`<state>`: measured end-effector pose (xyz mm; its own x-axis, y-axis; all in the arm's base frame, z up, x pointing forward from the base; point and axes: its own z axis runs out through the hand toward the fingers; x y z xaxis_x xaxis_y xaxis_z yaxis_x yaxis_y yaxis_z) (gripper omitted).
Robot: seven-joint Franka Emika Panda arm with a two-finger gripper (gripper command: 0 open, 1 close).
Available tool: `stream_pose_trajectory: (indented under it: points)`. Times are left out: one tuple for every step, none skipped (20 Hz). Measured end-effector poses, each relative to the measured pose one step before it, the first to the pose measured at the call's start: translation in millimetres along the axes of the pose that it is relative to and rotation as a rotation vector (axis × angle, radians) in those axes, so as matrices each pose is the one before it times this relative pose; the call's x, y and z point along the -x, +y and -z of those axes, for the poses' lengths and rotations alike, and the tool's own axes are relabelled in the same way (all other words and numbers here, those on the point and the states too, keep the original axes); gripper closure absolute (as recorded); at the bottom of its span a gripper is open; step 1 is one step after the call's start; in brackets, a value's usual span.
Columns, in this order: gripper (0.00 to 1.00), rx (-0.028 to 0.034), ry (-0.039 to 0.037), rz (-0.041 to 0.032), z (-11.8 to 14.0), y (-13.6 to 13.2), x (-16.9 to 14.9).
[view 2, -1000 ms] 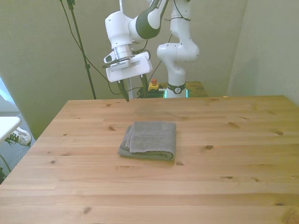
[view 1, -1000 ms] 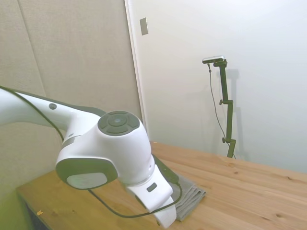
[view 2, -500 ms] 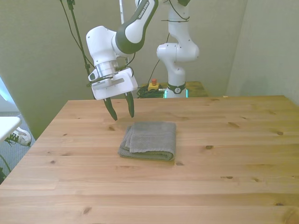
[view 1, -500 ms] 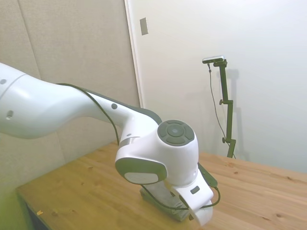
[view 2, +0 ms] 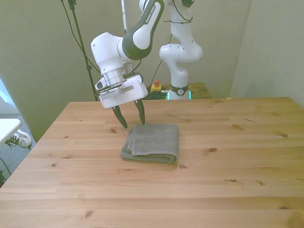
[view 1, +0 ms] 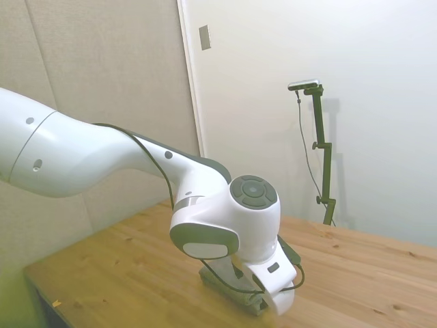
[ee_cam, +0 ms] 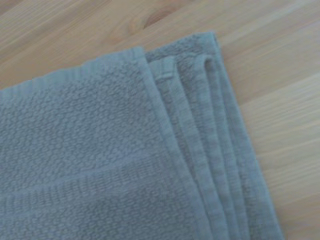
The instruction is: Unfold the towel
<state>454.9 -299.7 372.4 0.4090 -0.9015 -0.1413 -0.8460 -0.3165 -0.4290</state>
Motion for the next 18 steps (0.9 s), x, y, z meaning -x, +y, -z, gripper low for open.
stream_pose_trajectory:
  points:
    - [0.00, -0.00030, -0.00641, 0.00255, -0.04, 1.28, 3.32]
    - [0.00, -0.00016, -0.00438, 0.00248, -0.13, 1.80, 3.53]
    - [0.00, -0.00062, -0.00411, 0.00320, -0.17, 1.70, 3.41]
    - [0.00, 0.00016, -0.00403, 0.00177, -0.69, 2.03, 2.49]
    - [0.00, 0.00015, -0.00395, 0.00570, -0.99, 1.78, 2.13]
    - [0.00, 0.00115, -0.00451, 0.01012, -2.01, 1.55, 1.19]
    - [0.00, 0.00096, -0.00475, 0.01070, -2.18, 0.96, 1.24]
    - [0.00, -0.00123, -0.00548, 0.00903, -2.51, -0.18, 1.22]
    - [0.00, -0.00269, -0.00428, 0.00368, -1.96, -0.68, 1.19]
    - [0.00, -0.00186, -0.00401, 0.00333, -2.01, -0.70, 1.10]
    - [0.00, 0.00036, -0.00201, 0.00256, -1.15, -0.34, 0.57]
    - [0.00, 0.00041, -0.00093, 0.00282, -0.70, -0.33, 0.22]
    - [0.00, 0.00000, -0.00063, 0.00334, -0.52, -0.14, 0.07]
    - [0.00, -0.00154, -0.00074, 0.00450, -0.42, 0.00, -0.07]
    - [0.00, -0.00321, -0.00139, 0.00379, -0.78, 0.13, -0.15]
    - [0.00, -0.00261, -0.00173, 0.00244, -1.08, 0.35, -0.25]
    - [0.00, -0.00015, -0.00181, 0.00228, -1.29, 0.52, -0.29]
    - [0.00, 0.00102, -0.00153, 0.00228, -1.17, 0.48, -0.31]
